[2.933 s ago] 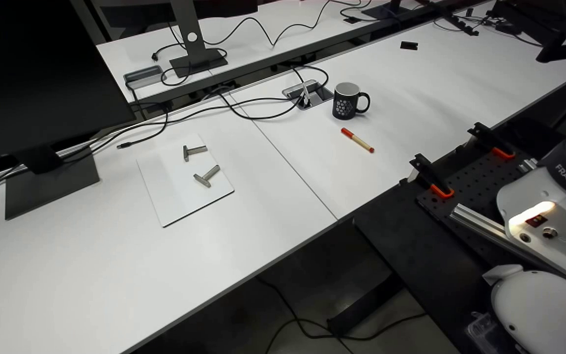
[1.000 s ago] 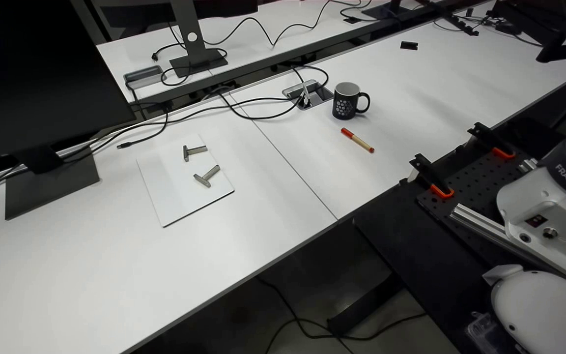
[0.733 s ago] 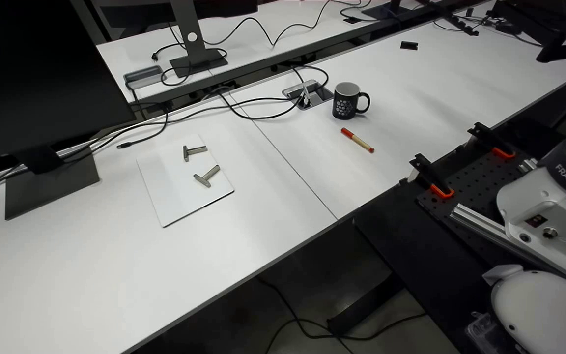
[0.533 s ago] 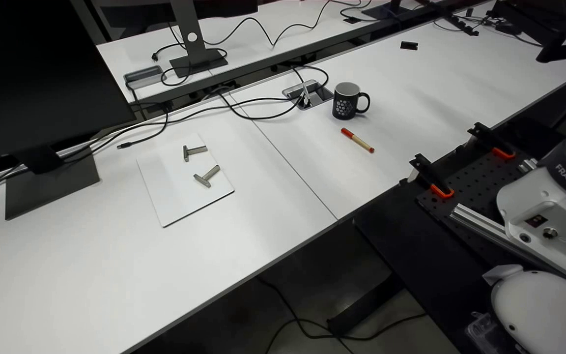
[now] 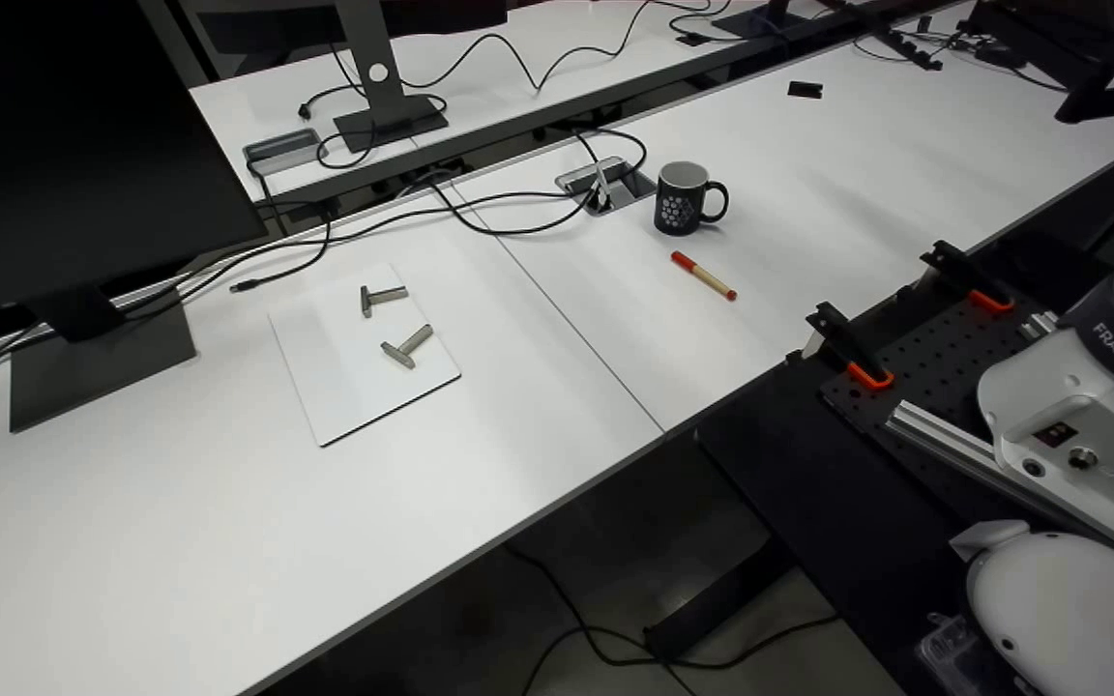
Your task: Put the marker in the mug
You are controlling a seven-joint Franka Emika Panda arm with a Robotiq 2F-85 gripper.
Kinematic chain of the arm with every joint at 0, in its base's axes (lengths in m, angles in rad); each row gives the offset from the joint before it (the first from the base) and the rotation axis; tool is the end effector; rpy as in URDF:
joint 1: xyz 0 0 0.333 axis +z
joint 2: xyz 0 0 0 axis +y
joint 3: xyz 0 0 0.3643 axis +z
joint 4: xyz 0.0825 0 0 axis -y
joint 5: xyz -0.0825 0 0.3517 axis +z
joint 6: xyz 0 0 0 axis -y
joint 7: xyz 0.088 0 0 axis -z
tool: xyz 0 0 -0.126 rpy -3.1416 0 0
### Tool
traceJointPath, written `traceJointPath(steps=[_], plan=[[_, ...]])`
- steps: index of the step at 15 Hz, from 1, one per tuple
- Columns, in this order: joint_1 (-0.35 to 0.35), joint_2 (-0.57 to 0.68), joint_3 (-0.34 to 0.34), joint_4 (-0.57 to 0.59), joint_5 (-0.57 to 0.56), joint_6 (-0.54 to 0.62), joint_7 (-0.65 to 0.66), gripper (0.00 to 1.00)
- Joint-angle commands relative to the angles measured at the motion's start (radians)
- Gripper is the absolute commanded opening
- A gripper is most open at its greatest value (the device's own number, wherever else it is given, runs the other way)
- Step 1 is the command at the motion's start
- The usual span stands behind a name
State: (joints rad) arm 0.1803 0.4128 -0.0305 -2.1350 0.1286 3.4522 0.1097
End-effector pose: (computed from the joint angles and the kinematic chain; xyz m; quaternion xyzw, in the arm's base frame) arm 0.6344 0.0821 0.3793 -0.8987 0.0418 -0.4323 0.0606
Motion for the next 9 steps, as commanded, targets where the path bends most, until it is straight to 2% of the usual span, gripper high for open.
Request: traceJointPath(steps=[1, 4, 9], plan=[[-0.046, 0.030, 0.054, 0.003, -0.008, 0.010, 0.007, 1.00], [-0.104, 0.065, 0.125, -0.007, -0.049, 0.014, 0.051, 1.00], [-0.167, 0.129, 0.215, -0.001, -0.047, 0.009, 0.077, 1.00]])
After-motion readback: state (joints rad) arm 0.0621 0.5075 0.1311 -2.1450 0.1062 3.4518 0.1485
